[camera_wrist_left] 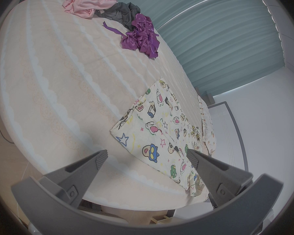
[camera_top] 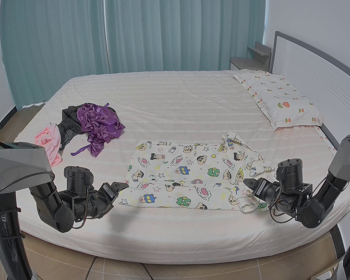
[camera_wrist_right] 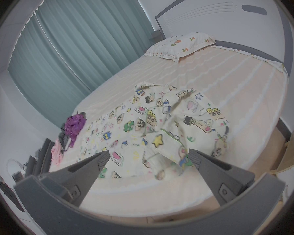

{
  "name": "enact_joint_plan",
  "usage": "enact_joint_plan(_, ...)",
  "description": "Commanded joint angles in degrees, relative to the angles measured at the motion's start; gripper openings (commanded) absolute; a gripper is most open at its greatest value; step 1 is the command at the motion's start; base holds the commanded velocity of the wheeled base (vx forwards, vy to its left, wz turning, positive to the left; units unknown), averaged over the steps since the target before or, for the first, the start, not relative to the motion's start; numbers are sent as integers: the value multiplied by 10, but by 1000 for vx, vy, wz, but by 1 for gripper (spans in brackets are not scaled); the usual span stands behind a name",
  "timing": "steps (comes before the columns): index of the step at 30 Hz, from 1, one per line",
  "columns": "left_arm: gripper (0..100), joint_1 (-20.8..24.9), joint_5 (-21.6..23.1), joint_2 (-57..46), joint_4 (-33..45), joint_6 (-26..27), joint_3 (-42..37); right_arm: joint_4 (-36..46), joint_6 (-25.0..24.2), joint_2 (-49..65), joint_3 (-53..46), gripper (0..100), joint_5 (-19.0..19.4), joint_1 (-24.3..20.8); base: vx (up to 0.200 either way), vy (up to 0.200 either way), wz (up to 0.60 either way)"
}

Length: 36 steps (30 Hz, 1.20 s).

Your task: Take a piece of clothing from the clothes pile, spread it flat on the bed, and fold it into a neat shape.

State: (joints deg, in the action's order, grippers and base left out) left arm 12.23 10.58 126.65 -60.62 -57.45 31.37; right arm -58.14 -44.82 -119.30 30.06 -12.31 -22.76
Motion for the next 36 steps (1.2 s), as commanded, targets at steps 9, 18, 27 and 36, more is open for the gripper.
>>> enact_joint_plan(9,100,1,0,1,0,0,1,-36,-31,-110,76,100,5,-56,0,0,0)
enact_joint_plan(18,100,1,0,2,0,0,2,-37,-25,-149,119,100,-43,-52,0,0,0)
enact_joint_plan(27,100,1,-1,2,0,0,0,-46,54,-136,90,100,-153,-33,0,0,0)
enact_joint_plan(36,100,1,0,5,-29,0,-10,-34,126,-120,32,100,-164,8,0,0,0)
